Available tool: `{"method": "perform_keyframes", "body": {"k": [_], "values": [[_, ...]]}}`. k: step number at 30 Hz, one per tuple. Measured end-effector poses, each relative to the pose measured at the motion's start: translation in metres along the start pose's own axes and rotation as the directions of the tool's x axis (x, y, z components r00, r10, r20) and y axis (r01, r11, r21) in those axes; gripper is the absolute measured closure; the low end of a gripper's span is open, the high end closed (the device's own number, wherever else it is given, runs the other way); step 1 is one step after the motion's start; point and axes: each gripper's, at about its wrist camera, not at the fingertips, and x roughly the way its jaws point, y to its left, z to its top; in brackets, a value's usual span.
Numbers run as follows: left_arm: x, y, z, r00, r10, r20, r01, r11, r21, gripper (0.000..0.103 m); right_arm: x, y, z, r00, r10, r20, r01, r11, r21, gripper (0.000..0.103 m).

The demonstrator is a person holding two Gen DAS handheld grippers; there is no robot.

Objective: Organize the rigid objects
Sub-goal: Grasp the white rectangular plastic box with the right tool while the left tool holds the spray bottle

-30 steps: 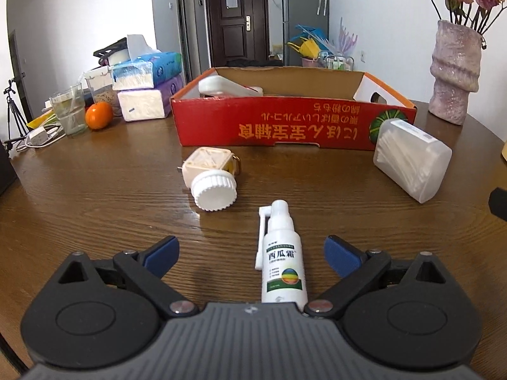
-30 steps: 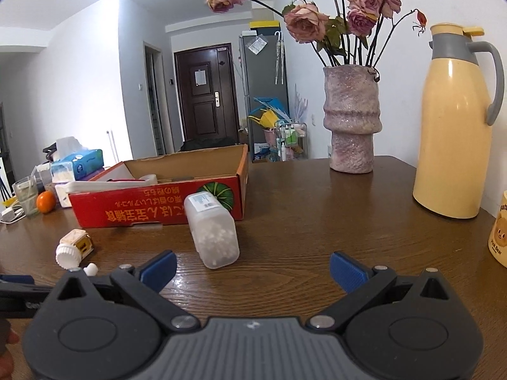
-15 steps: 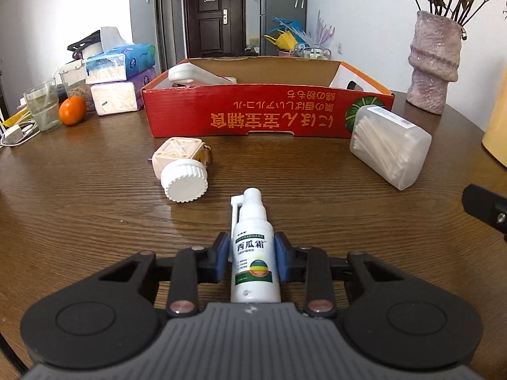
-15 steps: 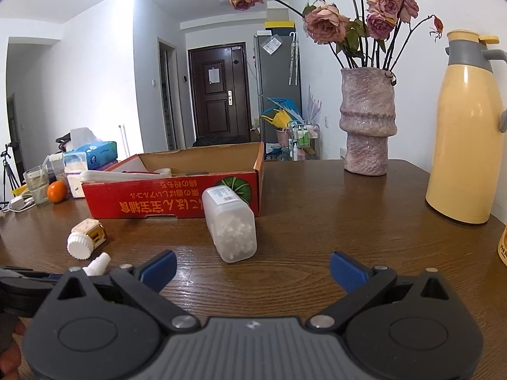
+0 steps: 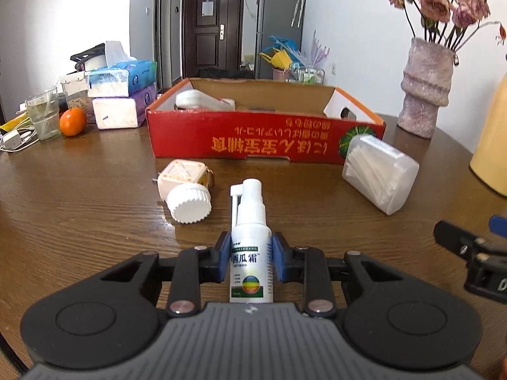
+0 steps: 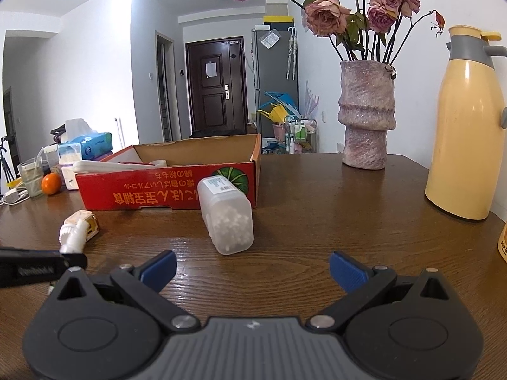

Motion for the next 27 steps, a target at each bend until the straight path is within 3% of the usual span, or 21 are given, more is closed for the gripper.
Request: {"method": "perform_keyframes", "body": {"k": [13, 19, 27], "values": [[-0.024, 0.029, 0.012, 0.995, -0.017, 0.097, 0.023, 0.998, -0.058, 0.075, 0.004, 0.001, -0.003, 1.0, -0.003, 0.004, 0.003, 1.0, -0.006, 0.0], [-0.037, 0.051, 0.019, 0.988, 0.007, 0.154, 0.009, 0.995, -0.103, 0.075, 0.007, 0.002, -0.003, 1.0, -0.005, 0.004, 0.005, 1.0, -0.007, 0.0], [-0.037, 0.079, 0.025, 0.985, 0.053, 0.166, -0.029, 0.989, -0.147, 0.075, 0.009, 0.001, -0.002, 1.0, 0.005, 0.019, -0.005, 1.0, 0.006, 0.0]]}}
